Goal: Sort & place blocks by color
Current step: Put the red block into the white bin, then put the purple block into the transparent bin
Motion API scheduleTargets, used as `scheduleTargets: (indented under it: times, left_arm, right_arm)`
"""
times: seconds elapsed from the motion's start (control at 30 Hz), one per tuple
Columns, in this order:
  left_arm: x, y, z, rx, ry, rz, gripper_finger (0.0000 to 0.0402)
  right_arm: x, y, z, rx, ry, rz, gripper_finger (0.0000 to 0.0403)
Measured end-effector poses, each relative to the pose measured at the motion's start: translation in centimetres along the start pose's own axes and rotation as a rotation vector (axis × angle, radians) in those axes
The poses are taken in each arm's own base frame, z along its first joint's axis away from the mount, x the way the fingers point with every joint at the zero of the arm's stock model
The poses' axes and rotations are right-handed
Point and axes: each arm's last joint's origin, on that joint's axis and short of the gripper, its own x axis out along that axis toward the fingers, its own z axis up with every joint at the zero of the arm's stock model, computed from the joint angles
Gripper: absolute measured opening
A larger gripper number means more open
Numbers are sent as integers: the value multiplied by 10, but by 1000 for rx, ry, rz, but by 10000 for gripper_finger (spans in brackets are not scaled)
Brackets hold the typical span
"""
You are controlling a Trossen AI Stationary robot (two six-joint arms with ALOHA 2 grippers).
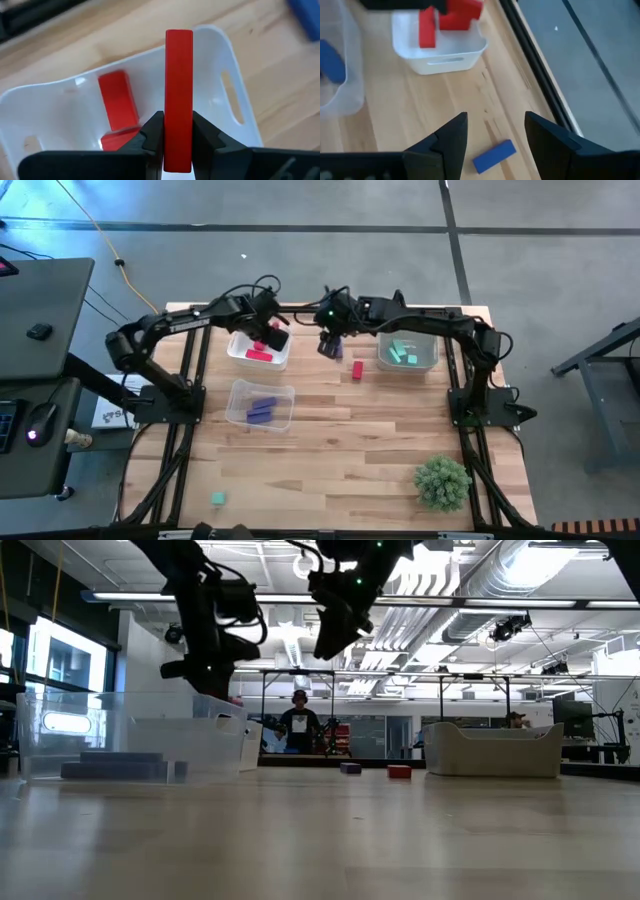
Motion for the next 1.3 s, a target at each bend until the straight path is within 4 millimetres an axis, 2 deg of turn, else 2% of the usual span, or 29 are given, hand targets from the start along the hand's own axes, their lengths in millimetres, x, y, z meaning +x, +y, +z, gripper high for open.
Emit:
scheduleTargets:
  times: [0.6,0.93,1.3]
  left_arm:
    - [53,-2,0,204,180,33,44]
    - [57,2,1,277,191,34,48]
    - [57,4,2,339,192,32,121]
  right_arm:
    - [4,-27,-3,358,6,-39,185]
    - [6,-28,-6,482,21,-41,185]
    - [20,-24,-12,605,78,-51,186]
